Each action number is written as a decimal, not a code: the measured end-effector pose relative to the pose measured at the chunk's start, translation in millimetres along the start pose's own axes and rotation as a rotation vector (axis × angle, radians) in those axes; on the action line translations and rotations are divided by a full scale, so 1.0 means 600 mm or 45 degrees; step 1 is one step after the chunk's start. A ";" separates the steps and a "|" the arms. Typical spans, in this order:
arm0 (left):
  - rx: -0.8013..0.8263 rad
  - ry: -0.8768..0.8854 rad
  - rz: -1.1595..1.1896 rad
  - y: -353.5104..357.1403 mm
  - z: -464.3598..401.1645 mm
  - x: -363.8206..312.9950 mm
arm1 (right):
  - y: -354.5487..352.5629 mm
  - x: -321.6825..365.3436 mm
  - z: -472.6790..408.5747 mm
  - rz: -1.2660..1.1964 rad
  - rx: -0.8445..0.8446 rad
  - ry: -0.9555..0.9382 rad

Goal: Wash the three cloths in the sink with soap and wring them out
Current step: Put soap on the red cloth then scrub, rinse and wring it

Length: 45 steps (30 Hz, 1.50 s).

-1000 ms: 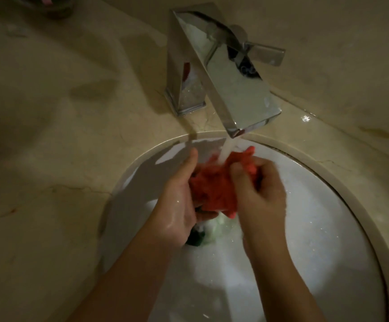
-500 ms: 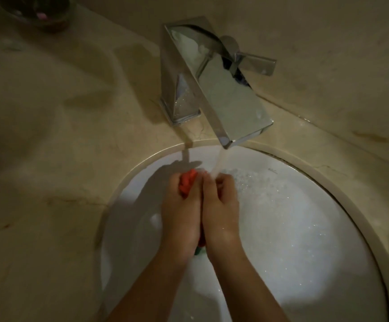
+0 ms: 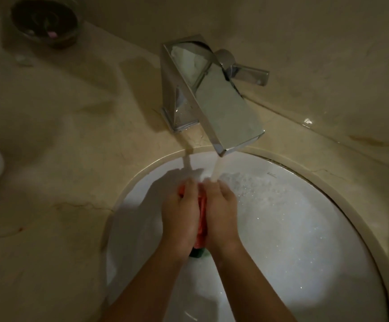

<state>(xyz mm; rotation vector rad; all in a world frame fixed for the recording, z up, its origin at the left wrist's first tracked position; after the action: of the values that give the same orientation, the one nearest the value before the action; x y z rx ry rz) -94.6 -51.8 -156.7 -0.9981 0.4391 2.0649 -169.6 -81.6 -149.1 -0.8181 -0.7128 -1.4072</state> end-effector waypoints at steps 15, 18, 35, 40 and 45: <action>0.288 -0.240 0.476 -0.005 0.028 -0.012 | -0.048 0.029 0.003 -0.040 0.087 0.024; 0.235 -0.237 0.351 -0.007 0.021 -0.009 | -0.027 0.041 0.020 -0.042 0.183 -0.062; -0.201 0.415 -0.525 0.008 0.011 -0.047 | 0.028 -0.010 -0.003 -0.252 0.214 0.390; -0.205 0.314 -0.289 0.006 0.001 -0.035 | 0.016 -0.008 -0.006 -0.088 -0.007 0.322; 0.054 0.095 -0.193 0.000 -0.007 -0.036 | -0.011 0.016 -0.001 -0.097 -0.042 0.278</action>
<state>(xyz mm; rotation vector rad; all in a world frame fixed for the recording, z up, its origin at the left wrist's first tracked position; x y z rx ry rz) -84.2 -64.8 -142.6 -1.0530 0.4301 1.8808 -175.6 -87.4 -140.7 -0.6559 -0.5583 -1.5528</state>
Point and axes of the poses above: each hand's wrist, its own z-axis away from the middle knuckle, its own y-axis out of the palm, x = y × z, the point moved 5 cm from there along -z, towards the middle knuckle, and after that the axes turned 2 degrees about -x, right-handed, at the moved point
